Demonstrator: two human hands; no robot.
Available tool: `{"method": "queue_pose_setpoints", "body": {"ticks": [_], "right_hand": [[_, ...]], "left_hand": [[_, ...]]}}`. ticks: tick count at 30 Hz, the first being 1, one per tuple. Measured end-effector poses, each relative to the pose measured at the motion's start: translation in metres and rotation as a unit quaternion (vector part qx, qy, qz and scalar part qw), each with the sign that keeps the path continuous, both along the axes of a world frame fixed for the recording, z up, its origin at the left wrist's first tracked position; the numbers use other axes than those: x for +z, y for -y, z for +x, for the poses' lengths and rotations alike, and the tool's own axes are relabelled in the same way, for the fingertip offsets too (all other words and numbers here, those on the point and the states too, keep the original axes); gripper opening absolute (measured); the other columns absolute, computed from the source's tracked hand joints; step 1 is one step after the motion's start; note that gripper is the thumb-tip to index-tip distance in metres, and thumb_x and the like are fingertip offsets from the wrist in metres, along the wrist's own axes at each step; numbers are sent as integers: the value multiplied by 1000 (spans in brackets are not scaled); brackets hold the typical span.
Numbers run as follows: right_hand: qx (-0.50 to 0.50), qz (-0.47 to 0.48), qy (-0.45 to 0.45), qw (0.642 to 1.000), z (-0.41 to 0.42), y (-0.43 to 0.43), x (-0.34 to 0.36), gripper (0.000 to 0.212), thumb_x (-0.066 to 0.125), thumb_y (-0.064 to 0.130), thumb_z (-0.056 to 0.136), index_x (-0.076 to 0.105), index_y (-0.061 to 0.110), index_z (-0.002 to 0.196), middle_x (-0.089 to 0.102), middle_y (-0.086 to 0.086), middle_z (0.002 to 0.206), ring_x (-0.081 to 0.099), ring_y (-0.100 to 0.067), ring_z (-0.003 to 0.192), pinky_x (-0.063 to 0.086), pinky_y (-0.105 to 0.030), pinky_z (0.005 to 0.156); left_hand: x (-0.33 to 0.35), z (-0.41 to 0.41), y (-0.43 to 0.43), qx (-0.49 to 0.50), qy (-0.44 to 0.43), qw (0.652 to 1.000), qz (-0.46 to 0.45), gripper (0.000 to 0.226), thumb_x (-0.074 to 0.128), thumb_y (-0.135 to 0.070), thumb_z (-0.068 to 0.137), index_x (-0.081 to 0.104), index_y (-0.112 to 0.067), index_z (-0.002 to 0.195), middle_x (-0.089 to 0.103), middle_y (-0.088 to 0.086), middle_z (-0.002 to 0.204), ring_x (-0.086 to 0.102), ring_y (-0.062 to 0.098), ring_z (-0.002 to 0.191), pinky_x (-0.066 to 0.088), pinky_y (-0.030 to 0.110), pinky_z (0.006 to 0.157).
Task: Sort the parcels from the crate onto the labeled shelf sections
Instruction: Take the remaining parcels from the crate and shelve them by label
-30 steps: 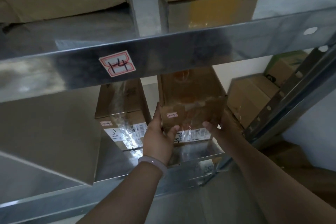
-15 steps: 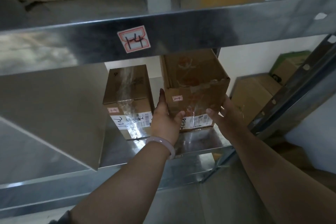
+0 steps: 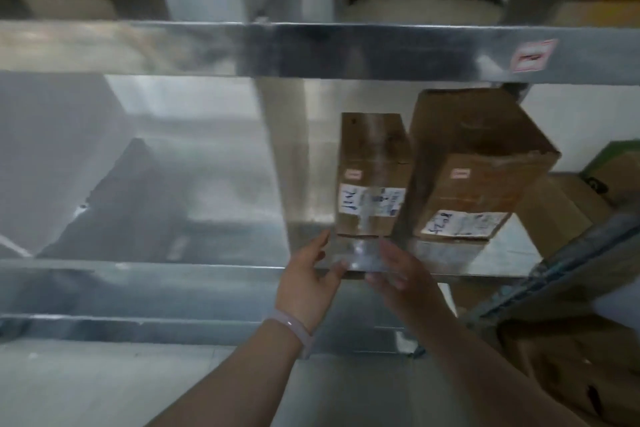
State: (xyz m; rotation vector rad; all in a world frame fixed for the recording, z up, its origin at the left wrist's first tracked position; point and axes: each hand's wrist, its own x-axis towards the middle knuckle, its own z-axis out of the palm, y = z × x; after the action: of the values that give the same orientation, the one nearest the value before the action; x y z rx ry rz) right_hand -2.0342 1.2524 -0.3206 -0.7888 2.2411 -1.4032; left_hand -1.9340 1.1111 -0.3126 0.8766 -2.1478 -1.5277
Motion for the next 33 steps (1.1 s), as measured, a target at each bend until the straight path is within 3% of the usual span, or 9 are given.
{"method": "queue_pose_setpoints", "body": {"ticks": [2,5,10,15,18,22,25,29,33], "right_hand": [[40,-3,30,999,30,34,-1,53,74,66,63,49,66,109,53,20,131,51,-2,123,47,-42,102],[136,1,32,990,105,97,5,60,69,74,60,44,73,114,48,29,134,44,7,127,44,-39,107],[278,-5,23,960,243,205,36,63,76,53,73,41,59,126,43,28,139,42,14,124,37,-27,110],[435,-6,26,900,384,299,58,72,69,67,65,36,60,128,38,26,143,37,12,129,35,-28,110],[493,4,29,870,450,338,62,78,69,66,65,36,55,136,39,26,144,36,11,130,34,-32,113],[549,13,46,835,520,385,63,68,72,42,83,37,48,140,40,29,138,37,21,121,33,-23,109],[582,16,47,812,563,425,58,64,69,36,87,35,46,140,40,28,137,37,24,114,31,-15,101],[620,12,52,783,607,486,45,65,71,39,85,34,51,137,40,24,144,40,14,125,35,-26,110],[651,8,46,758,637,563,45,65,69,42,86,32,52,139,39,26,144,38,14,127,34,-27,112]], "left_hand": [[0,40,22,19,10,1000,-17,50,71,-21,88,53,-32,133,59,-5,129,58,2,104,48,25,95],[4,128,67,75,19,997,-24,48,69,-26,89,52,-37,133,58,-10,131,56,-4,106,46,27,98],[25,291,143,191,41,978,-67,52,66,-37,90,48,-41,138,51,-16,134,53,-1,115,43,27,102],[40,448,201,347,39,935,-62,57,64,-41,90,42,-41,143,47,-15,142,49,7,127,42,37,108],[43,518,217,423,23,905,-41,56,64,-39,91,43,-39,142,48,-16,143,52,6,123,43,30,105],[41,586,237,498,-3,867,-17,50,64,-37,91,45,-41,138,52,-15,135,55,2,114,41,21,94],[36,624,260,540,-9,842,-8,49,64,-37,92,47,-40,137,54,-15,131,55,2,113,40,20,93],[31,661,314,578,1,816,-12,49,62,-37,92,47,-39,138,55,-16,129,55,2,113,42,22,94],[33,689,385,607,-1,795,-7,47,62,-38,93,47,-41,137,56,-15,130,55,1,113,43,23,94]]}}
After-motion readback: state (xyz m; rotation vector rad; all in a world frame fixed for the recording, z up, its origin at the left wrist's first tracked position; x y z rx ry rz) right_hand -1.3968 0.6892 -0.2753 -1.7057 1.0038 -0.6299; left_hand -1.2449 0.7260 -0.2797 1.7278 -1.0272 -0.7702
